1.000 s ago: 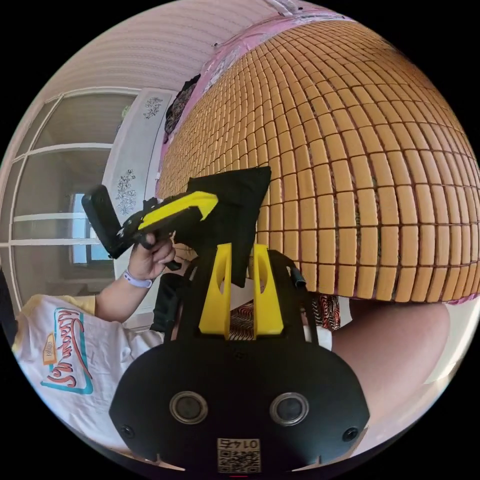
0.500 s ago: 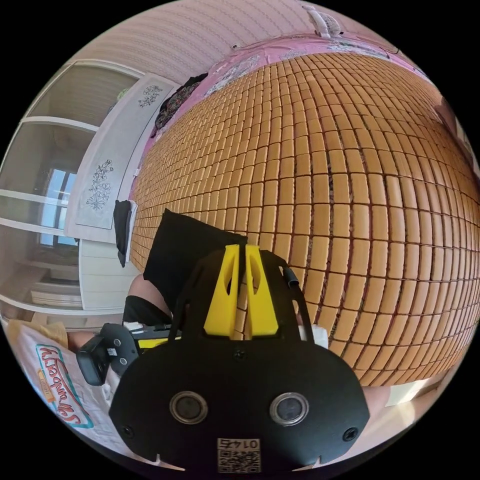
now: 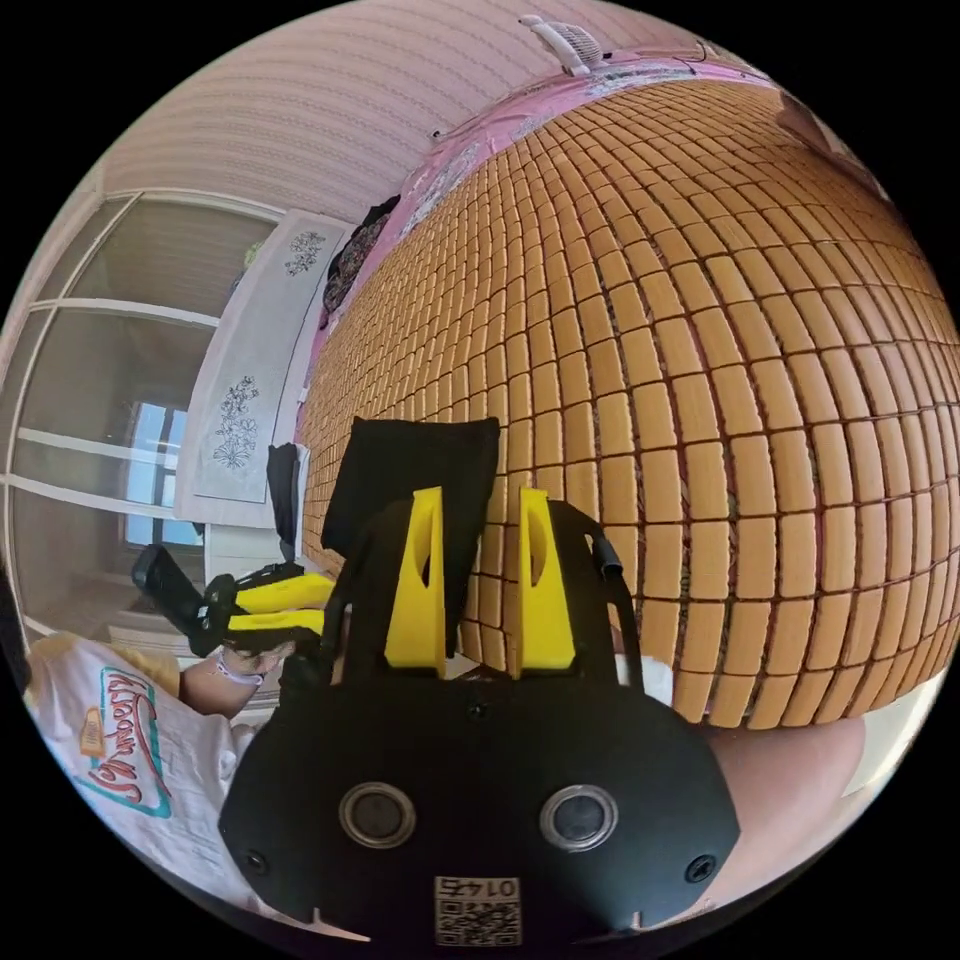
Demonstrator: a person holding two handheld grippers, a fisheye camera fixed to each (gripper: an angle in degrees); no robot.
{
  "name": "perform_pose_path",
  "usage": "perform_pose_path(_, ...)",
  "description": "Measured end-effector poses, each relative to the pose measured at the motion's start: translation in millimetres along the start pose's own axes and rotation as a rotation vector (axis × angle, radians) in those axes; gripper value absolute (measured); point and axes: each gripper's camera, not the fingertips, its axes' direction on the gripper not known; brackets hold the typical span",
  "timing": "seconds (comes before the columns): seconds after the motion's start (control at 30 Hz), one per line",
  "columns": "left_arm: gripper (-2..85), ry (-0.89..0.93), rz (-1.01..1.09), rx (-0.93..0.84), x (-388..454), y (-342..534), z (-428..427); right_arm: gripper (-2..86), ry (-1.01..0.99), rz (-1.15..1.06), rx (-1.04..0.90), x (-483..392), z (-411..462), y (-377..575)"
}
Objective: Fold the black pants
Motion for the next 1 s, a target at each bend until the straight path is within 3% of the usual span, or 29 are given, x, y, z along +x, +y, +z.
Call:
perform_pose_path(0.13,15.0,-0.100,-0.230,0.027,-74.4,11.0,-2.4,15.6,0.125,-0.114,0.046,-30.7,17.2,29.9)
perform_pose_path(0.3,17.1,0.085,-0.457,-0.035,-134.2,40.4,30.8,16.4,0.293,-0.189,-0.010,-71.1,48.3,39.2)
perform_pose_path(0.53,12.3,0.009,-0.418,-0.107,-137.7,57.0,23.1,12.3,0.360,-0.175,-0.074,-91.1,61.2,44.9)
perform_pose_path(0.6,8.7,0.099,-0.415,-0.094,-142.7,68.8,20.0,6.5,0.275,-0.191,-0.096,-95.3,63.5,48.9)
perform_pose_path(0.73,7.3,0.116,-0.429,-0.067,-147.7,92.1,12.1,4.5,0.301,-0.189,-0.130,-105.0,70.4,59.7)
perform_pose_path(0.87,6.3,0.187,-0.582,0.059,-166.0,133.0,-10.9,3.1,0.198,-0.319,-0.120,-147.6,53.6,60.2)
perform_pose_path(1.0,6.2,0.184,-0.767,0.383,-183.8,193.6,-62.9,2.6,0.124,-0.651,-0.163,-242.3,60.1,54.8)
